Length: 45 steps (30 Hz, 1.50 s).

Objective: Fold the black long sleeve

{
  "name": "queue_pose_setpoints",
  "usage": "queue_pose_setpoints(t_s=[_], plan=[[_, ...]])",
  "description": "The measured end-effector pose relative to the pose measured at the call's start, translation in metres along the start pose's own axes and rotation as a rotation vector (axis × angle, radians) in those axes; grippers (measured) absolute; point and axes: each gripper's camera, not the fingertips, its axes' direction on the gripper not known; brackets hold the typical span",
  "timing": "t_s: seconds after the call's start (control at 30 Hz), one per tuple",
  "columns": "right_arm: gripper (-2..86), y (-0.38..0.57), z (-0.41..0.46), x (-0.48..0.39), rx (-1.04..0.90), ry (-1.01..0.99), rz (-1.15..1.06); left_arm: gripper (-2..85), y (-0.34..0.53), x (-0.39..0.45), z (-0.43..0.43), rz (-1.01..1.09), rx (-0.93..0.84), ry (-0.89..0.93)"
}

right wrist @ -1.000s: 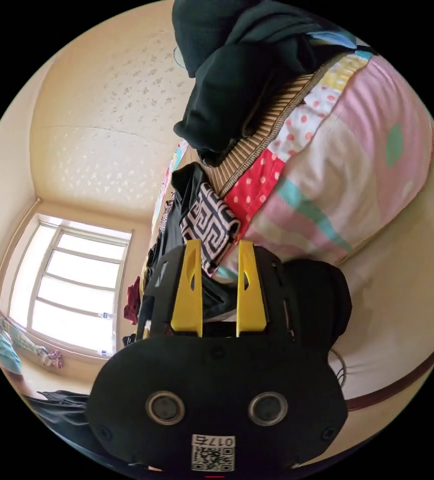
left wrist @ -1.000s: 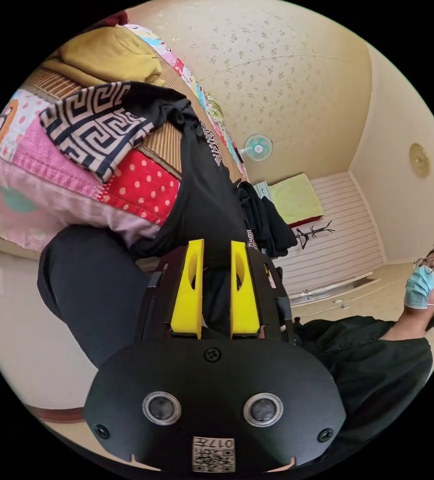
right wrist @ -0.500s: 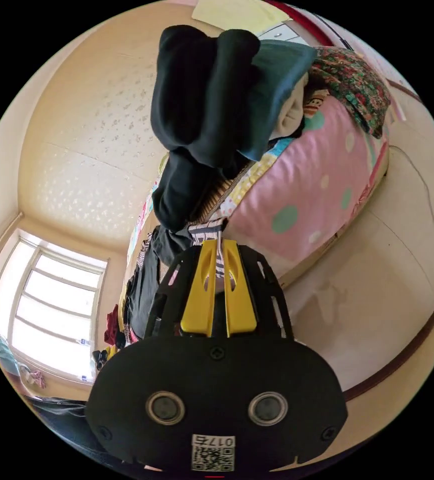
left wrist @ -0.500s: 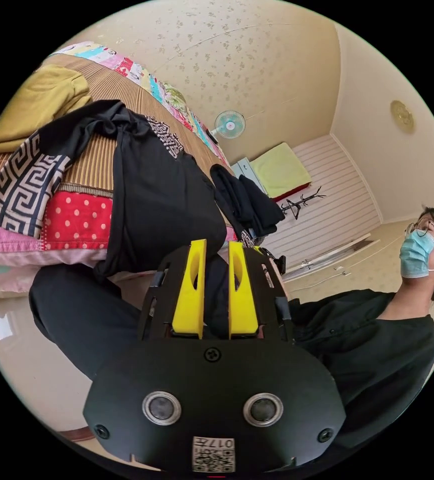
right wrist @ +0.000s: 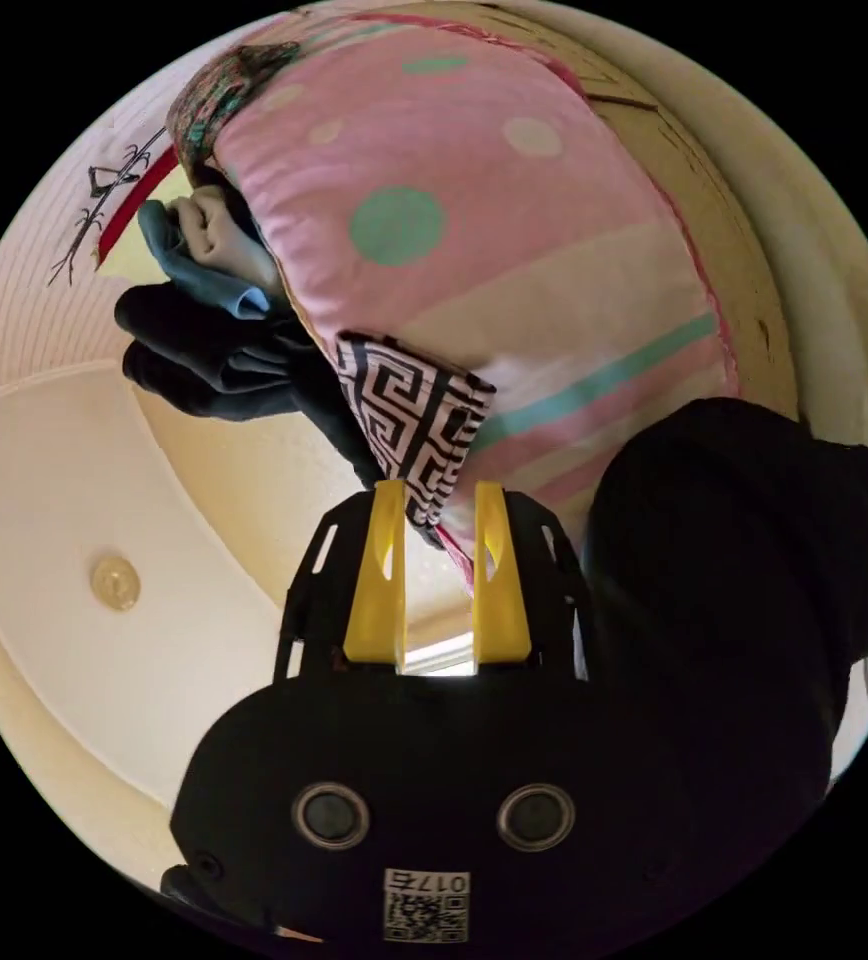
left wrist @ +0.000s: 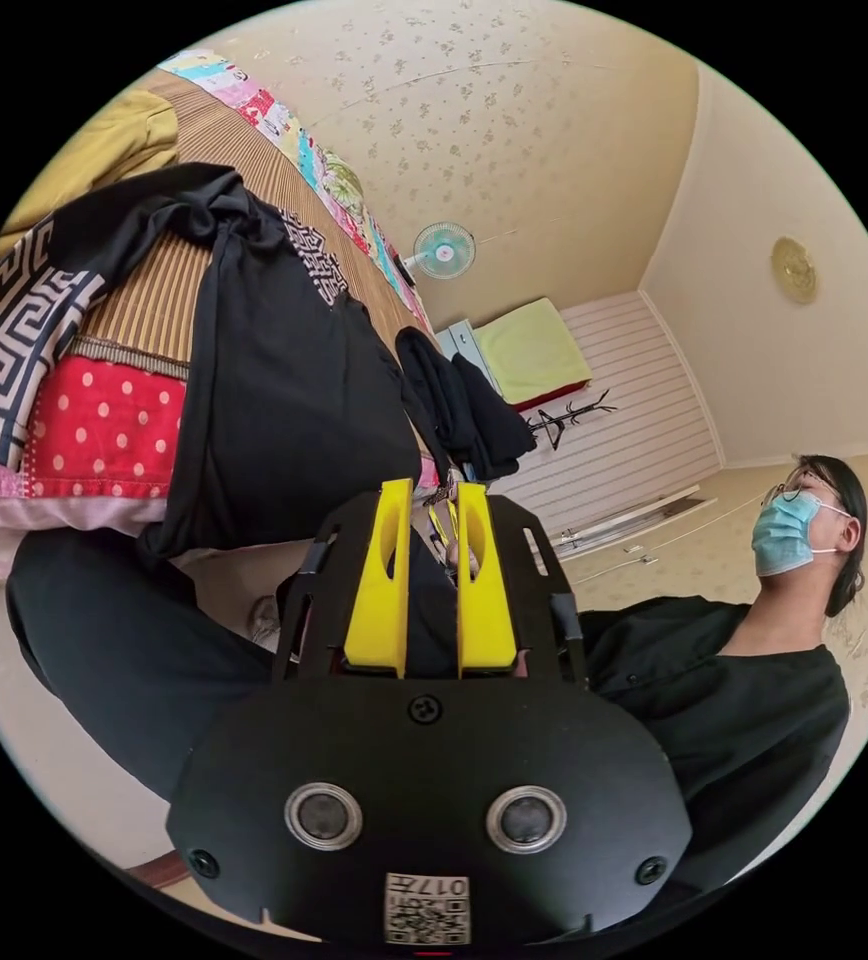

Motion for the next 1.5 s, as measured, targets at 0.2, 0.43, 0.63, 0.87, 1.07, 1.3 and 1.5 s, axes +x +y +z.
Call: queue_pose_setpoints(t_s=[0.2,0.43,0.63,0.87,1.07,1.3,1.5], plan=[[3.9,0.012,0.002,0.001,0.139,-0.133,-0.004,7.9,0.007,0.011,-0.011,0.012,0.016,-0.040],[1.9,0.095,0.069,-0.150,0.167,0.115,-0.507,7.9,0.012,0.010,-0.031,0.003,0.075,-0.055],[1.9,0.215,0.254,-0.261,0.038,0.104,-1.047,7.9,0.014,0.010,-0.031,0.009,0.092,-0.027],[2.1,0.392,0.522,-0.172,-0.512,0.191,-1.476,8.4,0.030,0.005,-0.016,-0.030,0.084,-0.045],[2.5,0.495,0.647,0.067,-1.098,0.508,-1.374,11.5,0.040,-0.006,-0.030,-0.130,0.214,-0.326],[3.0,0.523,0.594,0.224,-1.290,0.644,-1.259,13.2,0.020,-0.030,-0.094,-0.261,0.435,-0.600],[2.8,0.489,0.536,0.209,-1.102,0.707,-1.330,15.5,0.006,-0.097,-0.104,-0.498,0.605,-0.533]])
